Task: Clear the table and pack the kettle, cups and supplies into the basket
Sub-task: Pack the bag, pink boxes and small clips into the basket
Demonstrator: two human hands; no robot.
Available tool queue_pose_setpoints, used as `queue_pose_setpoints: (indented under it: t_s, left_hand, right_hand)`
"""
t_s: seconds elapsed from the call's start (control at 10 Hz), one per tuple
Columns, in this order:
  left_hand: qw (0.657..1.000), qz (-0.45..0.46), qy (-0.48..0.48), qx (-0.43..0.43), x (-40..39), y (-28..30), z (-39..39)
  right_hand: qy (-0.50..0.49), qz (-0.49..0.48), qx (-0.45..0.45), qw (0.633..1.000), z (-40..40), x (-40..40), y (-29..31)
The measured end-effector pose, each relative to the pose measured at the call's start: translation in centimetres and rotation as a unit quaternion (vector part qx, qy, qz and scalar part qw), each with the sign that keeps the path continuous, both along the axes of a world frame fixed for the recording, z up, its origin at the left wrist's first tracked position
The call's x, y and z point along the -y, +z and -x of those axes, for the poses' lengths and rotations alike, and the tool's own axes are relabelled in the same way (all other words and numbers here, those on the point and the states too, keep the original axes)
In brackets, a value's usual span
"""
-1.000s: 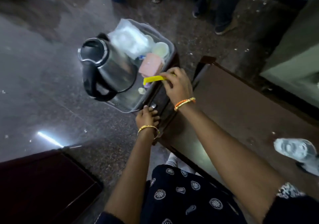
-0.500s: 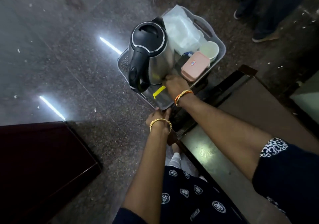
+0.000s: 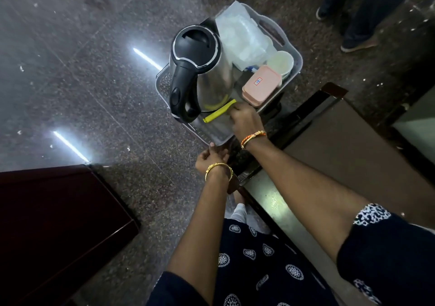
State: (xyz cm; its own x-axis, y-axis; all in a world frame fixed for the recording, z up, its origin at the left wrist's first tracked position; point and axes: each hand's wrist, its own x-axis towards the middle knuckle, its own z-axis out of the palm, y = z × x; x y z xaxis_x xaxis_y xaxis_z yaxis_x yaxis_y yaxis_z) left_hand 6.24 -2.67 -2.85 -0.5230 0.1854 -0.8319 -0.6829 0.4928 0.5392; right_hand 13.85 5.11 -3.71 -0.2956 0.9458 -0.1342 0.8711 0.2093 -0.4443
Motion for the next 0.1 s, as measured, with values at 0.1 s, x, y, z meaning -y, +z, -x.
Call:
queue_pose_setpoints:
  t_s: [0.1]
  left_hand:
    - [0.982,0.071,-0.126,-0.124,0.98,0.45,-0.31]
  right_hand:
    - [-0.053,-0.067,-0.054,0.995,-0.89,2.47,0.65]
